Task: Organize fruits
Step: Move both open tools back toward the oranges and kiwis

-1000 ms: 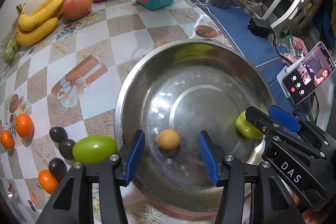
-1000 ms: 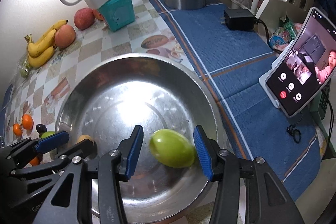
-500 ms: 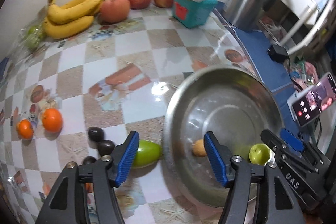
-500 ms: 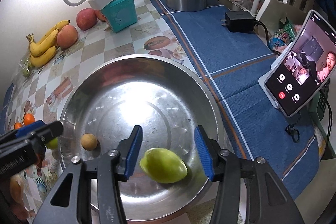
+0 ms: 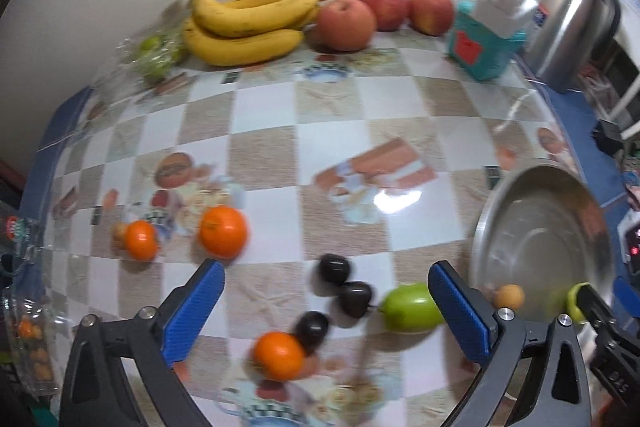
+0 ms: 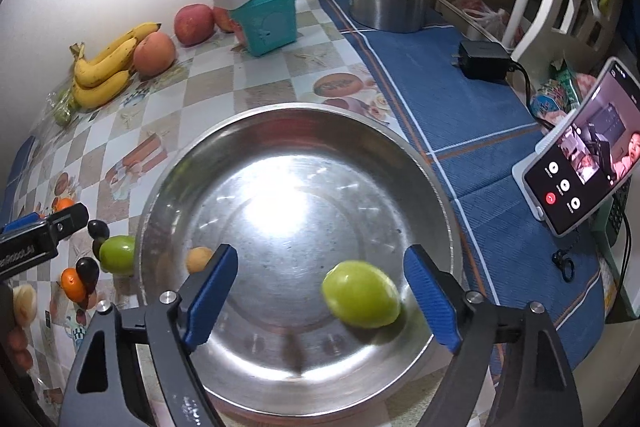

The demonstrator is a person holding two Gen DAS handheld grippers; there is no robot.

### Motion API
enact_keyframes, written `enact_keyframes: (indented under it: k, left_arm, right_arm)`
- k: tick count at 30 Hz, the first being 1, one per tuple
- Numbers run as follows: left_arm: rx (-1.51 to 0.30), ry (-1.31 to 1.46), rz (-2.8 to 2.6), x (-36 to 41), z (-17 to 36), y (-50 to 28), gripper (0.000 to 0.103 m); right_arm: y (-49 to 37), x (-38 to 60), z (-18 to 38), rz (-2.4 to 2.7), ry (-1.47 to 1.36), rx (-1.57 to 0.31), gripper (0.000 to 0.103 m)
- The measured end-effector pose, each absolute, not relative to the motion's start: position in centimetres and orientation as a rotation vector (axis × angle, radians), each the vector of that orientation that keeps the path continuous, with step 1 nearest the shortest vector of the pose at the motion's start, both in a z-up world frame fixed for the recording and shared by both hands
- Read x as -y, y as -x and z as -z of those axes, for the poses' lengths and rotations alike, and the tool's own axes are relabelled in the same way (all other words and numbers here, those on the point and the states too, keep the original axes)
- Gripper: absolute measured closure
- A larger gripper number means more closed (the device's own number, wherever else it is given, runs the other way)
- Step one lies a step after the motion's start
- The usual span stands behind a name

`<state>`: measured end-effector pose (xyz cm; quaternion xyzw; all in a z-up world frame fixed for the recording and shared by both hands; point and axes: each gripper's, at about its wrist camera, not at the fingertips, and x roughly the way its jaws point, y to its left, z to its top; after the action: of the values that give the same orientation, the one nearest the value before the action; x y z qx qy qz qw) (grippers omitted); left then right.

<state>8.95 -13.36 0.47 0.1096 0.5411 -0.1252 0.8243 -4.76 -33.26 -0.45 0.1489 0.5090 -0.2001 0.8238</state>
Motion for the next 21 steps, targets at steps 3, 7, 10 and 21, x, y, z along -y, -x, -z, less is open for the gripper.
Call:
enact_keyframes:
  k: [3, 7, 10, 21]
  left_arm:
    - [-1.147, -0.238, 0.233, 12.1, -0.5, -9.5, 0.0]
    - [-1.144, -0.213, 0.217, 10.6, -0.8, -10.1, 0.0]
    - [-1.135, -0.19, 0.205, 9.4, -1.2, -10.5, 0.0]
    - [-1.075, -0.165, 0.108, 4.1, -2.3, -12.1, 0.0]
  right_arm:
    - [4.4, 32.6, 0.2, 0.42, -0.302, -1.088, 0.016]
    - [4.1, 31.6, -0.1, 0.414, -0.285, -1.09, 0.015]
    - [3.8, 30.9, -0.3, 0.412, -0.277, -1.091, 0.007]
    - [2.3, 27.6, -0.9, 0.372, -0.245, -1.093, 0.006]
